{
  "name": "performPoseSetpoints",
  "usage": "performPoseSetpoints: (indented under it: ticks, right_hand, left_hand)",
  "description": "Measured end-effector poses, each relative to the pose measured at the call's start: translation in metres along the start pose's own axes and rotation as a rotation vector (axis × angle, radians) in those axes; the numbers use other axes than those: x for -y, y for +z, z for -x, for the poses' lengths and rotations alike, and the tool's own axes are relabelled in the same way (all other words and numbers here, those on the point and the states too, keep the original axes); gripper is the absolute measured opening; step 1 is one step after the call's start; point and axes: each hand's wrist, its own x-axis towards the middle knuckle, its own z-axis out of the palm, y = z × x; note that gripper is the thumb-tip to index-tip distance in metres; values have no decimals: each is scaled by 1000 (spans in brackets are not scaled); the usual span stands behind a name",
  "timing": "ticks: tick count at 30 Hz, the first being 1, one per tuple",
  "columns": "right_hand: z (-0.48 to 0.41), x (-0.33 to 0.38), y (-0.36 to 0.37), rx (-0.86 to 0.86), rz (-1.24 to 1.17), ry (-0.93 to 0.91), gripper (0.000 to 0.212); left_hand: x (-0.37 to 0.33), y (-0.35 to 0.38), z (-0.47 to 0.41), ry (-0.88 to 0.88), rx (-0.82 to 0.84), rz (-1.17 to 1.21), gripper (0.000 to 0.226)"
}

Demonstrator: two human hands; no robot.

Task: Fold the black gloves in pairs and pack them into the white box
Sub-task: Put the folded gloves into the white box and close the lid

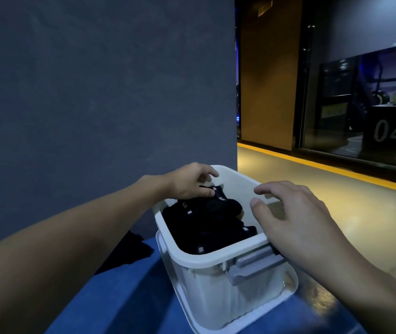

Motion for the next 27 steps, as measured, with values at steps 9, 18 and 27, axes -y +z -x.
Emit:
performPoseSetpoints:
  ticks: [9,18,27]
  right_hand:
    - [5,-4,3,2,-12,28,42]
    - [3,-13,8,-10,-18,-5,41]
    - [2,-17,11,-16,-25,-16,39]
  left_hand:
    - [-22,5,22,-51,88,-232,53]
    - [-23,4,23,-71,101,-200,52]
    - [-26,1,24,-107,113,-198,51]
